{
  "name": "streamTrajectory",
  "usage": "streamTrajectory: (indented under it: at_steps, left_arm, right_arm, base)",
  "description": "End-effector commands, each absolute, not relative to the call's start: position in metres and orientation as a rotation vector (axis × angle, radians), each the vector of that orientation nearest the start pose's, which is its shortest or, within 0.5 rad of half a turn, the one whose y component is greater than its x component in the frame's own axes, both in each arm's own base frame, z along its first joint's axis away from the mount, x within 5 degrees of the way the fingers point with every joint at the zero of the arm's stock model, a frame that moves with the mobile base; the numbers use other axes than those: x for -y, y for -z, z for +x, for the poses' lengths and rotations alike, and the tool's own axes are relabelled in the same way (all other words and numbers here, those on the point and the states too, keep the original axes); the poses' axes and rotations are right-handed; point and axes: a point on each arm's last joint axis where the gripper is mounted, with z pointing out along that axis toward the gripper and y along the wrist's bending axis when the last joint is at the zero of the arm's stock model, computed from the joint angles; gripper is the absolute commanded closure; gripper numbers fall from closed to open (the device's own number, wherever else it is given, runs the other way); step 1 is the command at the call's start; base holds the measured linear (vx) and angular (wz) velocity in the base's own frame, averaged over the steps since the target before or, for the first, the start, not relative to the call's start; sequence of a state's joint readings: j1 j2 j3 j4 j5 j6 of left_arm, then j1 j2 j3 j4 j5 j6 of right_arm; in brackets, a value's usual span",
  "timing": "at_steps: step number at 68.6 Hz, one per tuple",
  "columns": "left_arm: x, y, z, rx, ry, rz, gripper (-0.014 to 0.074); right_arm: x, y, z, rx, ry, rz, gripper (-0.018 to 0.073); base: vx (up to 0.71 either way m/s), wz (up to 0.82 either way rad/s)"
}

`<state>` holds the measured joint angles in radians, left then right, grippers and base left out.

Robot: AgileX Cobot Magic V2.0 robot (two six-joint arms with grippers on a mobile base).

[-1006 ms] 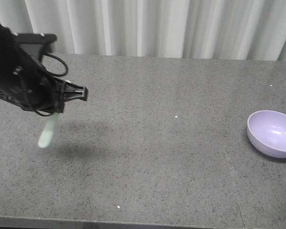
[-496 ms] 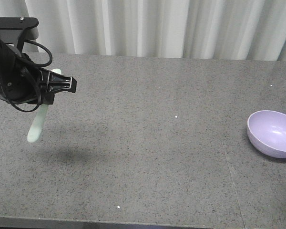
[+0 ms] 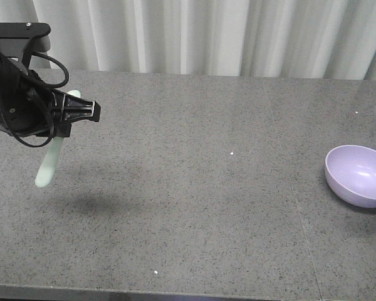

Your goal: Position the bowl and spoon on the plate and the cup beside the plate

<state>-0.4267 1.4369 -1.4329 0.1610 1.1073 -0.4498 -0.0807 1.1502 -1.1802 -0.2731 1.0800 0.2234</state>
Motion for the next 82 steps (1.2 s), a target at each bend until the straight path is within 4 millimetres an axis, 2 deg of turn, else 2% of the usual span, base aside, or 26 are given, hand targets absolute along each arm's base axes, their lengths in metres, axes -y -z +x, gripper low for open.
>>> streamTrajectory:
  at_steps: [1,11,19,36,56,70,82]
  left_arm:
    - [0.109,-0.394,0.269,-2.481,0.159,0.012,0.0604]
    - [0.109,-0.394,0.269,-2.481,0.159,0.012,0.0604]
    - [0.109,-0.394,0.269,-2.481,0.159,0.012,0.0604]
    - [0.109,-0.394,0.269,-2.481,0.159,0.012,0.0604]
    - [0.109,-0.394,0.269,-2.481,0.159,0.012,0.0604]
    - [0.109,-0.394,0.269,-2.481,0.159,0.012,0.0604]
    - [0.109,-0.394,0.269,-2.481,0.159,0.012,0.0604]
  right_arm:
    - [0.055,-0.387,0.228,-2.416,0.325,0.336,0.0022]
    - [0.071,-0.37,0.25,-2.446,0.225,0.382,0.0022]
    - [0.083,-0.348,0.271,-2.491,0.148,0.393,0.0022]
    - [0.092,-0.306,0.306,-2.575,0.121,0.387,0.0022]
    - [0.095,-0.26,0.33,-2.691,0.045,0.394,0.0022]
    - [0.095,-0.248,0.336,-2.718,0.013,0.397,0.0041]
    - [0.095,-0.248,0.336,-2.712,0.013,0.403,0.0162]
  base:
    - [0.0,0.0]
    - [0.0,0.0]
    - [0.0,0.0]
    - [0.0,0.0]
    - [0.0,0.0]
    - [0.0,0.0]
    - [0.0,0.0]
